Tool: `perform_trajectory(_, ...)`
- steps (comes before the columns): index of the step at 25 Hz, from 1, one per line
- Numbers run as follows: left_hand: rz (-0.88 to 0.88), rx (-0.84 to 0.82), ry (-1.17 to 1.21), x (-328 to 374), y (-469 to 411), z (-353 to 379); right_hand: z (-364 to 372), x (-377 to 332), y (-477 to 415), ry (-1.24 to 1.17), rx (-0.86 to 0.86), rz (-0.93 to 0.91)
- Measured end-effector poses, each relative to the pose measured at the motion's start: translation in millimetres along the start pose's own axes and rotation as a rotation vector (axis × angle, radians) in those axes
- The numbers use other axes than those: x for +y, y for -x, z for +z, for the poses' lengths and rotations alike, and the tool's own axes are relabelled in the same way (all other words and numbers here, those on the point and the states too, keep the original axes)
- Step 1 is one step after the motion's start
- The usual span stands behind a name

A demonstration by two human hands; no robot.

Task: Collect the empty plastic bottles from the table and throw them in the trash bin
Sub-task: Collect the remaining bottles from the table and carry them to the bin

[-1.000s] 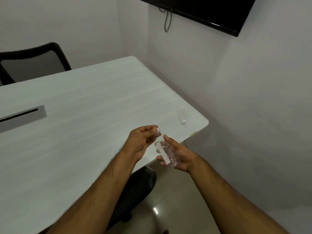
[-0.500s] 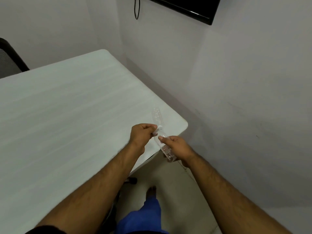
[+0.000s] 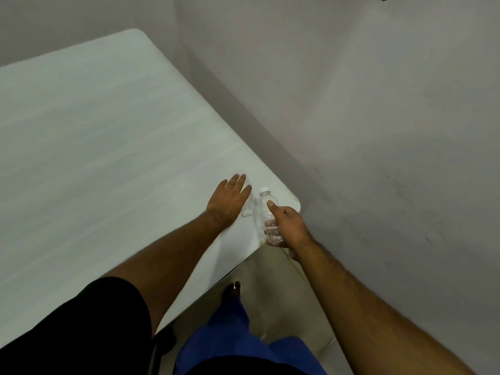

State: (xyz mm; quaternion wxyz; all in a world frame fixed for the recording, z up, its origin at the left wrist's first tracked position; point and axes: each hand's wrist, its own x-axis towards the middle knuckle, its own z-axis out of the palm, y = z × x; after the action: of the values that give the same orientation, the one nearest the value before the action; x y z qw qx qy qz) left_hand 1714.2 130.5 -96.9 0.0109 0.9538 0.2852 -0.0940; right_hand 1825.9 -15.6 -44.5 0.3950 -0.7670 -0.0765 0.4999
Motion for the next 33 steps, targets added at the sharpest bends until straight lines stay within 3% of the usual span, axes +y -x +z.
perform_trajectory(5,-0.027,-0.027,-0.156,2,-16,2,-7,-6,-9,0.015,-0.094,0.052)
perform_trajectory(8,-0.243,0.036,-0.066,6,2,-8,-10,-7,-5,0.058,-0.125,-0.008)
perform_trajectory(11,-0.509,0.118,0.312,14,36,-23,-11,-6,9,0.057,-0.188,-0.141)
perform_trajectory(15,-0.880,0.258,1.206,28,104,-63,-4,4,42,0.059,-0.283,-0.226)
perform_trajectory(18,-0.997,0.424,1.603,45,181,-84,13,15,84,0.049,-0.416,-0.255)
perform_trajectory(21,-1.063,0.579,1.695,50,267,-96,48,23,134,0.080,-0.561,-0.301)
perform_trajectory(28,-1.272,1.021,1.654,30,493,-111,187,56,292,0.269,-0.884,-0.430)
perform_trajectory(33,-1.334,1.299,1.728,1,651,-96,300,111,411,0.361,-1.025,-0.441)
